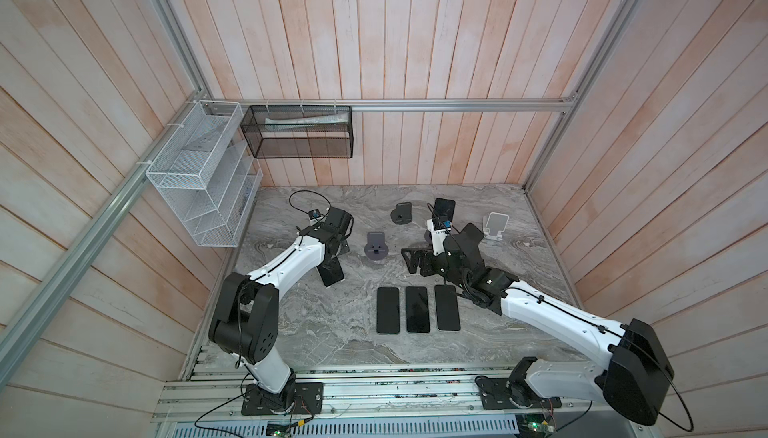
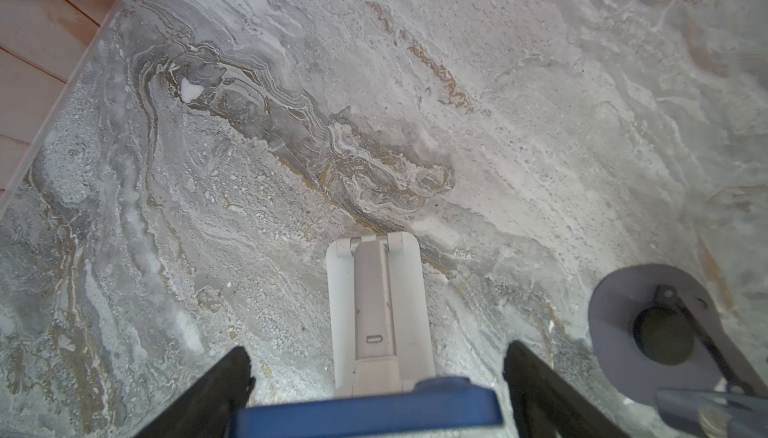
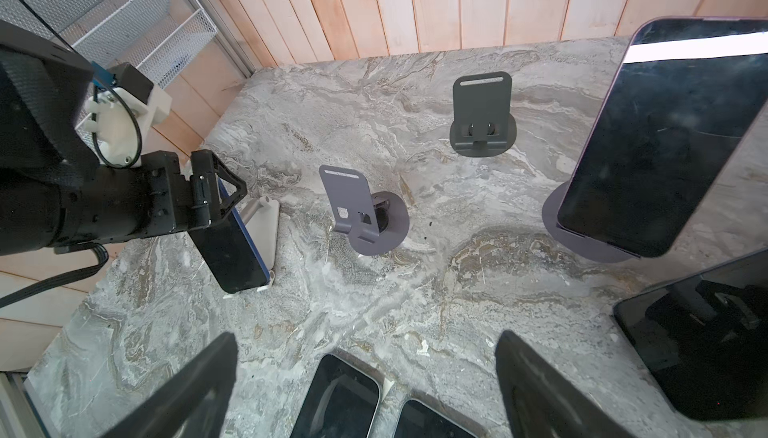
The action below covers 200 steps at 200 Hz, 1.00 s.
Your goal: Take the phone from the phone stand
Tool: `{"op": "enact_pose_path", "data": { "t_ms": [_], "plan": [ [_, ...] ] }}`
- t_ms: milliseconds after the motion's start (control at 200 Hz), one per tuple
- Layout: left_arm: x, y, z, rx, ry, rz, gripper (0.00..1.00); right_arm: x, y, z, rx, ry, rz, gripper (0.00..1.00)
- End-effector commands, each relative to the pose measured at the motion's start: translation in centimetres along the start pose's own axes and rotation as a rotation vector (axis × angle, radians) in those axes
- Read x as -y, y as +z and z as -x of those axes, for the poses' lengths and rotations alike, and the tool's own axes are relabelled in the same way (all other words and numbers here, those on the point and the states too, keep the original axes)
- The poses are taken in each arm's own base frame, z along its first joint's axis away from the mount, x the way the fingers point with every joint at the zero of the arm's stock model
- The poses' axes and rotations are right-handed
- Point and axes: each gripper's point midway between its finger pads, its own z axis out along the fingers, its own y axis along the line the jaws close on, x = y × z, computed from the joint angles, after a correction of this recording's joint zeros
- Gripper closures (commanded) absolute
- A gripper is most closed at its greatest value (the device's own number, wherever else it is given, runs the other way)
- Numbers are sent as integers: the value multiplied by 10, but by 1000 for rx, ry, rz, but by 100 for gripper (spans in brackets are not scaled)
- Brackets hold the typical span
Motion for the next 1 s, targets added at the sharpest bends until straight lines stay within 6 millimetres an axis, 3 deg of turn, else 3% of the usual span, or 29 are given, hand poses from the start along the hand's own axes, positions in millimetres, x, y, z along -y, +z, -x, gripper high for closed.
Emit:
{"op": "enact_pose_path", "data": {
  "t_ms": [0,195,400,595,860,995],
  "plan": [
    [-1,6,2,8,-5,8,5,-3,1,8,8,9,2,3],
    [-2,6,2,17,-5,12,13,0,1,7,10,9,-8,4],
    [-2,6,1,30,18,0,30,1,3,-1,-17,9,-7,8],
    [-8,2,2,40,35,15,31,1,0,0,-13,10,-9,8],
    [-12,-36,18,113,29,-57,34,0,-4,8,9,7,-12,9],
    [-19,-57,24,137,46,-75,35,11,-12,17,35,-19,-60,9]
  ]
}}
